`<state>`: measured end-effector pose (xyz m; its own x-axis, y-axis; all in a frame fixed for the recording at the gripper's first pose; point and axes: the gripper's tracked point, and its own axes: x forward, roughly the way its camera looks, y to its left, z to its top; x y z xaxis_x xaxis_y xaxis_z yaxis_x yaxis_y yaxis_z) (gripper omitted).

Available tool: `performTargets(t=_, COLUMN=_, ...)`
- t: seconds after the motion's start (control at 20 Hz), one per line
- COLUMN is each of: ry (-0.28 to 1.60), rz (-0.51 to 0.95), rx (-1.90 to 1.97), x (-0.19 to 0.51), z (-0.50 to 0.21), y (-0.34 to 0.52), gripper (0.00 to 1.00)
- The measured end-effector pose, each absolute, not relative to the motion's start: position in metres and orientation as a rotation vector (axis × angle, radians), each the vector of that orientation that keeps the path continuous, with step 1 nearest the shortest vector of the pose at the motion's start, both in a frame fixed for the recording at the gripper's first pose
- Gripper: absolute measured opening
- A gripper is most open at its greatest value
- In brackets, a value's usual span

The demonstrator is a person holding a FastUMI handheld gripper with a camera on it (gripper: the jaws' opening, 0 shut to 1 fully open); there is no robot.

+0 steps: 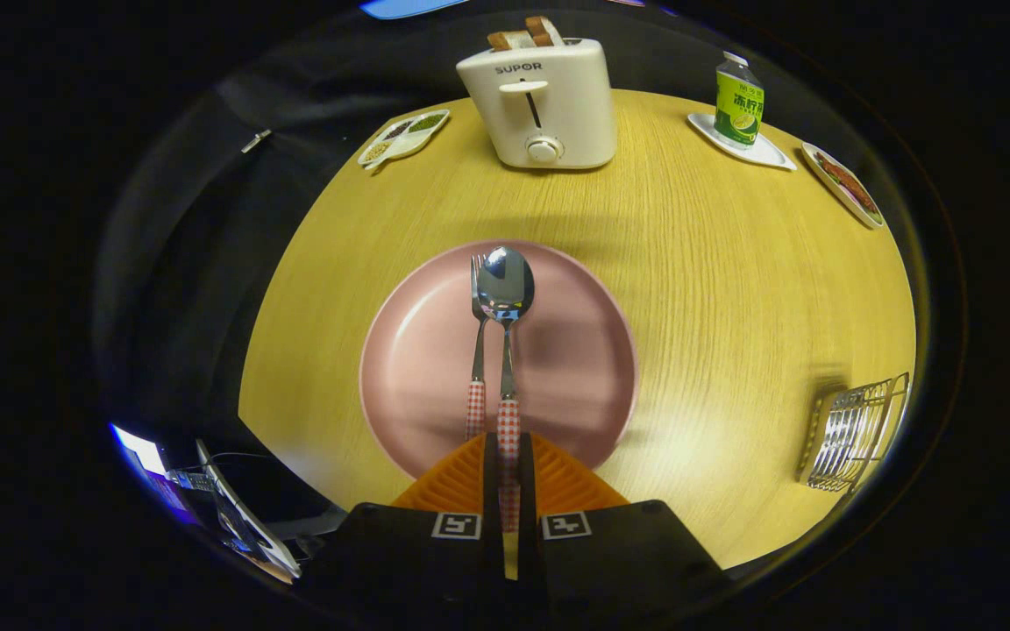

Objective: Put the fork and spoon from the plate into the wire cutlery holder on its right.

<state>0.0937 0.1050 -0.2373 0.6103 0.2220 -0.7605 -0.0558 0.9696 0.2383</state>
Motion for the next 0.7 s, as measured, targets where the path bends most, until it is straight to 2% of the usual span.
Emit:
performTargets(t=0.2, ry=0.850, rz=0.220, rx=0.153, x=0.061, z=-0.197, y=0.077, gripper=0.10)
performTargets(t=0.4, ry=0.822, rz=0.213, rx=0.126, x=0.024, z=-0.166, y=0.024, gripper=0.10)
performTargets(t=0.7, ry=0.929, rz=0.193, rx=0.079, x=-0.032, z=-0.150, y=-0.061, gripper=0.10)
